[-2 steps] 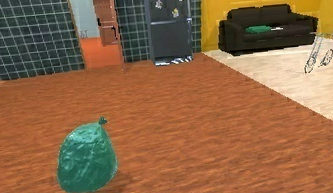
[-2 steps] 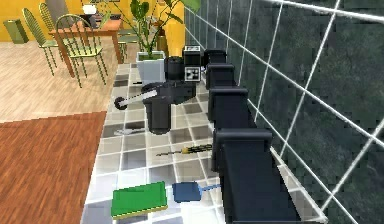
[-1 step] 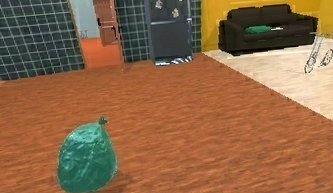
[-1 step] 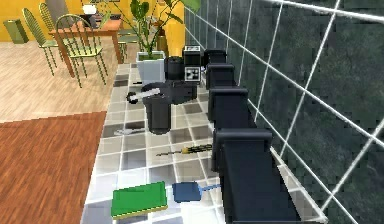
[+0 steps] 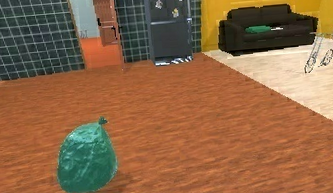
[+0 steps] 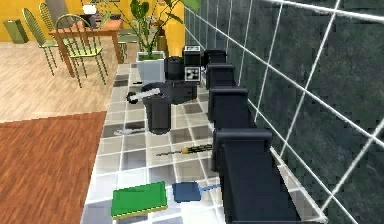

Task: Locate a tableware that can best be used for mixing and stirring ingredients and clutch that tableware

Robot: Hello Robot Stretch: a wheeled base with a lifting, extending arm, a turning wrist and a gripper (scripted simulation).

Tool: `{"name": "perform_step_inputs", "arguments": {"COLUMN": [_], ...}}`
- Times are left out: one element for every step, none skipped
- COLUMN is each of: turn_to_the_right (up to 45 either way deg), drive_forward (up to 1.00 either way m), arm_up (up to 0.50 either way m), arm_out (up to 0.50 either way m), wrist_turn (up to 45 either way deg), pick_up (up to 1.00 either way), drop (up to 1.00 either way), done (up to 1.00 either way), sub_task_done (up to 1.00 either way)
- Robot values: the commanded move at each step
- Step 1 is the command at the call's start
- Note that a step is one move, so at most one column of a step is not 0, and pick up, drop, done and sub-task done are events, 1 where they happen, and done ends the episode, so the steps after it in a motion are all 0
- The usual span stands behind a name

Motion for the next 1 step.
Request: {"name": "perform_step_inputs", "arguments": {"turn_to_the_right": [0.0], "drive_forward": [0.0], "arm_up": [0.0], "arm_out": [0.0], "wrist_turn": [0.0], "pick_up": [0.0], "drop": [0.0], "done": [1.0], "sub_task_done": [0.0]}}
